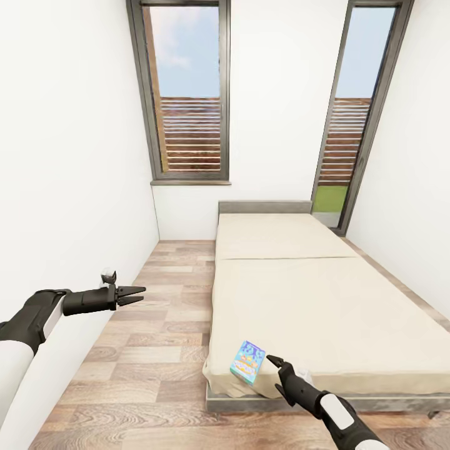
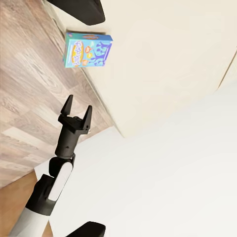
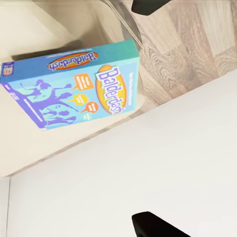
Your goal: Put all the toys in the child's room - the three board games (two on the bed and one on the table), the two jigsaw puzzles on the table, and the tennis ball on the table - inside the toy box on the table in the child's room.
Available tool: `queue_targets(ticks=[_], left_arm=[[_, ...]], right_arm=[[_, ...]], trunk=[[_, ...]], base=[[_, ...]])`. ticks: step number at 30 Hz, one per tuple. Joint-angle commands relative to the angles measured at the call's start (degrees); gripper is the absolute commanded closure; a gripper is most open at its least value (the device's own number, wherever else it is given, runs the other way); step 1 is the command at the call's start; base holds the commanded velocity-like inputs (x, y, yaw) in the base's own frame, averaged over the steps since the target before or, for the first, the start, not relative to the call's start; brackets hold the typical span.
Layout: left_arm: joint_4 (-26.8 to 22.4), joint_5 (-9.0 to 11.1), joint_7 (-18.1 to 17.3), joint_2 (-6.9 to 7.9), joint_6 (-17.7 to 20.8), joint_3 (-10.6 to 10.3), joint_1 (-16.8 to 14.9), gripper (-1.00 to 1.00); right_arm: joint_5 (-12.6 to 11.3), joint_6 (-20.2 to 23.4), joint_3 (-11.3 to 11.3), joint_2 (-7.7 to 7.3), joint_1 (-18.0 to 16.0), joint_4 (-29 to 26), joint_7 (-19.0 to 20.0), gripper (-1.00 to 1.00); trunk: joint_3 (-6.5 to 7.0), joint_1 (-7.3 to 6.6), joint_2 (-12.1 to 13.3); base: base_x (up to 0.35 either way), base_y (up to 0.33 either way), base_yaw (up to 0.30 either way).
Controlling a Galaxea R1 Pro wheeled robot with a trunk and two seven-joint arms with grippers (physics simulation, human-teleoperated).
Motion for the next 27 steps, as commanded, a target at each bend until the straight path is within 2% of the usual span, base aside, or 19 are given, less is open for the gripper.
queue_targets(ticks=[1, 27], left_arm=[[0.0, 0.1, -0.2, 0.01, 0.6, 0.0, 0.0, -1.00], [0.0, 0.0, 0.1, 0.00, 0.6, -0.1, 0.0, -1.00]], right_arm=[[-0.3, 0.4, -0.3, 0.05, -0.1, 0.0, 0.0, -1.00], [-0.3, 0.2, -0.3, -0.04, -0.2, -0.1, 0.5, -1.00]], trunk=[[-0.24, 0.22, -0.4], [-4.91, 5.93, -10.9]], base=[[0.000, 0.000, 0.000], [0.000, 0.000, 0.000]])
